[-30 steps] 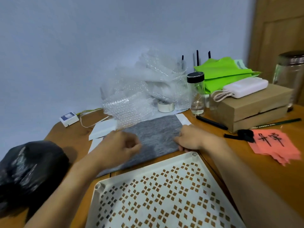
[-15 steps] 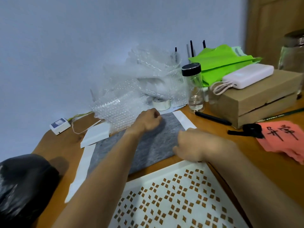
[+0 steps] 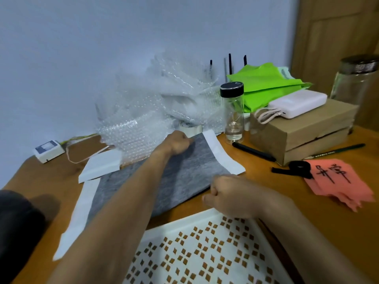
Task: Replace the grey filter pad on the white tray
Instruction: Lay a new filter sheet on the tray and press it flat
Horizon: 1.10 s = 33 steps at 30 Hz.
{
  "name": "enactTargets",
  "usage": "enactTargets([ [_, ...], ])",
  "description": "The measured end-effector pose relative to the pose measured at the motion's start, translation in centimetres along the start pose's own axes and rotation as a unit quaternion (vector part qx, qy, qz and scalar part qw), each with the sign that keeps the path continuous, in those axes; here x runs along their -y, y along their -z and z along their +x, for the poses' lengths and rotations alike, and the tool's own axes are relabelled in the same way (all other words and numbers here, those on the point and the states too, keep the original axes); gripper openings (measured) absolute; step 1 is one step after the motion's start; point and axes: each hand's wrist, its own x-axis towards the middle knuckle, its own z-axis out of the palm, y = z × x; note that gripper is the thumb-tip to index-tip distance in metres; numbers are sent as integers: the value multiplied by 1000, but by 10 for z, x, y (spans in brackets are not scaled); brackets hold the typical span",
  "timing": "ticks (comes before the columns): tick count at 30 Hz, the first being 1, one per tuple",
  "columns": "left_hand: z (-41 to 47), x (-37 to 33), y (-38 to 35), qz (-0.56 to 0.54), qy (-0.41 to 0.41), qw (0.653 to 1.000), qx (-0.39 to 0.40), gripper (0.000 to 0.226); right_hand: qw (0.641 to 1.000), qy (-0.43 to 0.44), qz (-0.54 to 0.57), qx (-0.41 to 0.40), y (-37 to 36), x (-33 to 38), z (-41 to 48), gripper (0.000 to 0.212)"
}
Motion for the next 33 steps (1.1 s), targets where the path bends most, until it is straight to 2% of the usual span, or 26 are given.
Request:
enactTargets([
  [4,-2,2,17,-67,-23,997,-10,21,988,21,144,-59,-10,-2,-5,25],
  [7,-7,2,27,-105,-33,994,-27,12,973,5,224,-47,-13,0,-7,49],
  [10,-14,1,36,-131,-29,990,-45,13,984,-13,175,-40,-18,3,-12,58],
  [13,-17,0,41,-154,-25,987,-46,19,999,-26,40,-12,-23,12,-20,68],
  [16,-19,1,45,-185,-17,982,-45,12,997,-29,-64,14,-30,23,-19,77],
  [19,-20,5,47,-221,-14,974,-52,9,996,-31,-83,-6,-39,22,-10,84],
  [22,-20,9,48,-253,-9,966,-55,8,997,-20,51,-48,-37,21,-9,81],
  [24,-19,13,50,-270,-6,961,-59,8,980,-4,174,-94,-35,20,-3,76],
  [27,-17,17,51,-301,-1,951,-73,16,933,-13,318,-166,-31,19,14,64],
  [30,-21,18,53,-320,-11,941,-106,8,867,-48,448,-214,-25,22,28,53],
  [33,-23,20,56,-321,-25,939,-116,15,825,-77,506,-237,-26,24,43,49],
])
